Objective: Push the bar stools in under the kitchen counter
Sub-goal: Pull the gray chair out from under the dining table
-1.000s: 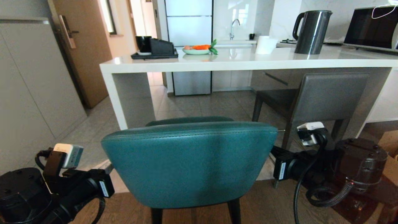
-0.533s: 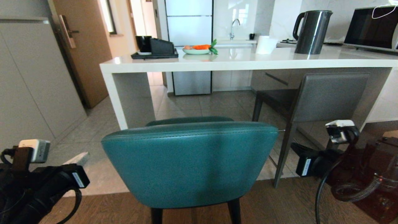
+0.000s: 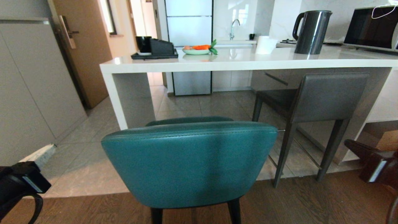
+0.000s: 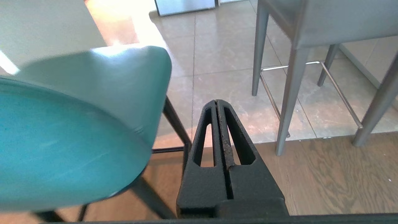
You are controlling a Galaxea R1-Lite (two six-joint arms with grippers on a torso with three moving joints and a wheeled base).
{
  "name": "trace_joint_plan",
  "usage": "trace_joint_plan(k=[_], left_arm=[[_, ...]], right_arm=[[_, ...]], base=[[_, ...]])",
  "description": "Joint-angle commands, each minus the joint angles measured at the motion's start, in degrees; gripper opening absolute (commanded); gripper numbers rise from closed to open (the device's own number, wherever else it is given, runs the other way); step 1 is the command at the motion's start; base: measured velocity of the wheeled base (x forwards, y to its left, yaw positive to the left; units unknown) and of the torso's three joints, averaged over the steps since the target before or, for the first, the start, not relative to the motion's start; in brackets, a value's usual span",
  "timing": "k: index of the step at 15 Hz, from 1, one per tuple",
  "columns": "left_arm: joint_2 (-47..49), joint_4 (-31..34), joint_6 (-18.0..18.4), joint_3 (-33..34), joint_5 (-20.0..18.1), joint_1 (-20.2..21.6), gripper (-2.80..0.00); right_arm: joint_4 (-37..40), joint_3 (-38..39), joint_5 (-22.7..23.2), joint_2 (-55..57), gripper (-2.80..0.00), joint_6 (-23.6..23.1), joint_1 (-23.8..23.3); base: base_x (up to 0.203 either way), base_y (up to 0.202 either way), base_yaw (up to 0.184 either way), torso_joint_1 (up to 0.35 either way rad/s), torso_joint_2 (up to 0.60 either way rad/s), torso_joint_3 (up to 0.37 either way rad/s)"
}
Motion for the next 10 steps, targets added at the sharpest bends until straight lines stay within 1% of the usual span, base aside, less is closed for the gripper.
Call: trace_joint_plan(k=[1,2,3,5,6,7,9,10], left_arm=[[-20.48,26.71,-0.14,-7.08,-0.76,-2.32,-2.80],[-25.88,36.57,-0.17,-10.12,-1.25,-3.47,-2.80],[-30.46,42.94,-0.18,-12.45,-1.76,-4.43,-2.80],[-37.38,49.04,-0.04,-15.66,-2.28,-5.49,-2.80],[-40.52,52.89,0.28,-18.06,-2.47,-5.75,-2.80],[-43.47,58.53,0.65,-20.91,-2.88,-6.01,-2.80],[-48.69,67.64,1.05,-23.62,-5.58,-6.18,-2.80],[-50.51,70.28,1.48,-24.11,-6.91,-5.67,-2.80]], right_arm=[[19.33,-4.70,1.54,-16.92,-2.80,0.84,-0.10],[23.51,-5.82,2.49,-20.51,-2.80,1.13,-0.10],[26.06,-6.51,3.10,-23.76,-2.80,0.95,-0.12],[30.94,-7.92,3.47,-29.85,-2.80,-1.64,-0.27],[35.03,-9.31,3.53,-33.42,-2.80,-2.98,-0.51],[40.32,-11.23,3.56,-36.97,-2.80,-3.85,-0.83],[50.59,-15.01,3.60,-42.87,-2.80,-4.66,-2.43],[53.94,-16.92,2.88,-44.23,-2.80,-4.93,-3.43]], base=[[0.000,0.000,0.000,0.000,0.00,0.000],[0.000,0.000,0.000,0.000,0.00,0.000],[0.000,0.000,0.000,0.000,0.00,0.000],[0.000,0.000,0.000,0.000,0.00,0.000],[0.000,0.000,0.000,0.000,0.00,0.000],[0.000,0.000,0.000,0.000,0.00,0.000],[0.000,0.000,0.000,0.000,0.00,0.000],[0.000,0.000,0.000,0.000,0.00,0.000]])
